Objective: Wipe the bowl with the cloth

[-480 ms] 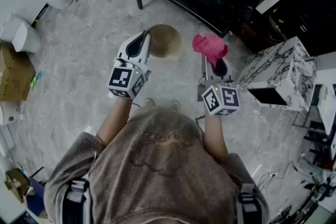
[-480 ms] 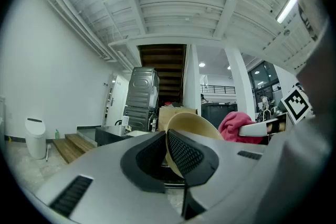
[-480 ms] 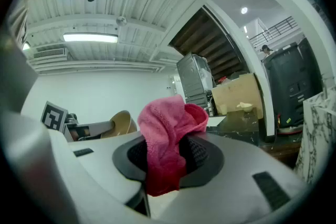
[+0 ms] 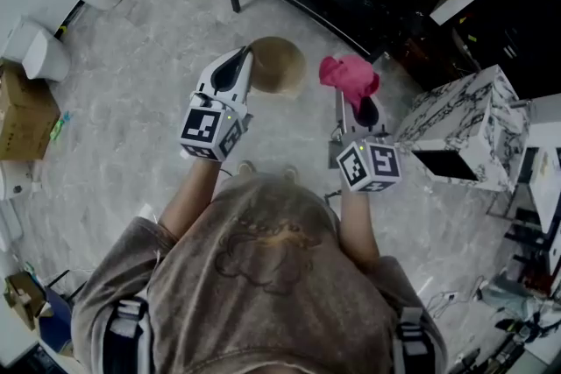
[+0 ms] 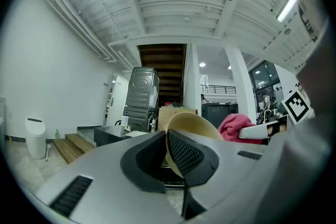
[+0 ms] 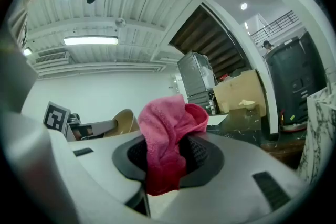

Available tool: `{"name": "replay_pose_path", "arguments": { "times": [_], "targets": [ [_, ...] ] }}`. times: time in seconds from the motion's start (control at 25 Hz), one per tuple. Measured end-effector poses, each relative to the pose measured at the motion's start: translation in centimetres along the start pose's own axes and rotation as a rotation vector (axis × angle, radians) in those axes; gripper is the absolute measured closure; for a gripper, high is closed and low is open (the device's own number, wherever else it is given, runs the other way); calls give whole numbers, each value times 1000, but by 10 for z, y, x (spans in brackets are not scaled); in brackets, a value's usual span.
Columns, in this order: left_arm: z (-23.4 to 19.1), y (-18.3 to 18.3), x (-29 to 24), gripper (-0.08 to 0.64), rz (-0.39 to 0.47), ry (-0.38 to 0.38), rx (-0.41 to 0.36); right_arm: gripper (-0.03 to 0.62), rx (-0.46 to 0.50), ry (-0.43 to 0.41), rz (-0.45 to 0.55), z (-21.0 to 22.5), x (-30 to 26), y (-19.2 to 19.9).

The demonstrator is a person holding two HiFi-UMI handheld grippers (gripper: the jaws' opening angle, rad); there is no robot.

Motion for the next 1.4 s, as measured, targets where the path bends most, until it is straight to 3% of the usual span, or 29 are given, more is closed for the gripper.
{"name": "replay_pose_path", "arguments": {
  "times": [0.2, 0.68, 0.96, 1.4],
  "targets": [
    [15, 3, -2, 534, -17, -19, 31, 485, -8, -24, -7, 14, 8, 1],
    [52, 7, -9, 534, 40, -74, 68, 485, 3, -83, -27, 51, 22, -1],
    [41, 10, -34, 534, 50, -67, 67, 485, 5, -75, -16, 63, -3, 1],
    [-5, 9, -130, 534, 63, -33, 77, 485, 9, -55, -14, 103, -95, -13]
  ]
}}
Point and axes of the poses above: the fingertips, and each gripper's own axes: x backward along the fingers, z to its right, y out of its underside, the point moved 8 cm from there along x, backward along the fingers, and after that the axes turned 3 degrees about -z, right-handed, at the moved point
